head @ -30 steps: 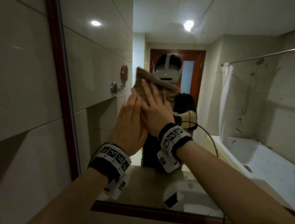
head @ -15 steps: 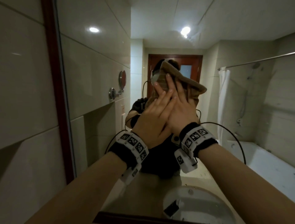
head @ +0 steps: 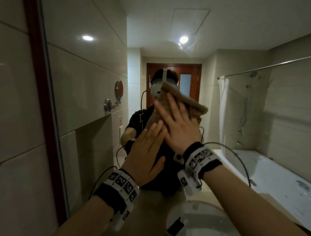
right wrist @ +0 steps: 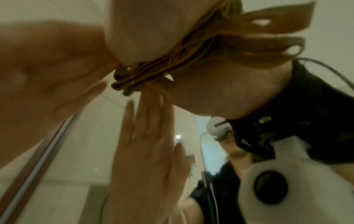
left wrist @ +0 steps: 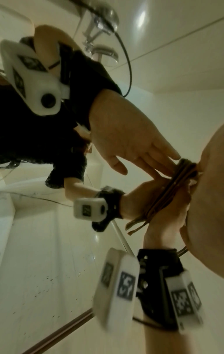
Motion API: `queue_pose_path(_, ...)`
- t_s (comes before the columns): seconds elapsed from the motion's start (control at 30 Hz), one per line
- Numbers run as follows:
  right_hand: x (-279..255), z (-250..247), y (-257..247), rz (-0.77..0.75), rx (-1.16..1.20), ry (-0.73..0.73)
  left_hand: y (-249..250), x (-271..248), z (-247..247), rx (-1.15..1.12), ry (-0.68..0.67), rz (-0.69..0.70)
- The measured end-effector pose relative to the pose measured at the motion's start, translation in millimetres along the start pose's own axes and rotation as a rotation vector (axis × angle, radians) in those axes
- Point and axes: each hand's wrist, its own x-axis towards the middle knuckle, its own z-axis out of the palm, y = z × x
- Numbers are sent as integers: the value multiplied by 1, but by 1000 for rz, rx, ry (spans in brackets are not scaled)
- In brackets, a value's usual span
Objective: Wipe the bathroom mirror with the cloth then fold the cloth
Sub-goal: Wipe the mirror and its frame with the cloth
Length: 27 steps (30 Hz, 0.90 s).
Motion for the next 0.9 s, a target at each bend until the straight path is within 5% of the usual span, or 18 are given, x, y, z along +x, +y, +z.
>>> queue_pose_path(0.2, 67, -37, 37, 218, -31, 258, -10, -9, -19, 238, -15, -71)
queue_pose_path(0.37, 49, -23, 10, 188, -16, 210, -15, -21, -11, 279, 13, -203)
queue_pose_path(0.57, -63, 31, -13, -8, 8, -3, -21, -30, 12, 340, -113, -291)
queue_pose_path(0.8, -247, 114, -24, -5, 51, -361, -22, -28, 13, 357, -111, -303)
queue_pose_path(0.9, -282, 121, -21, 11, 91, -462, -16, -30, 15, 323, -80, -307)
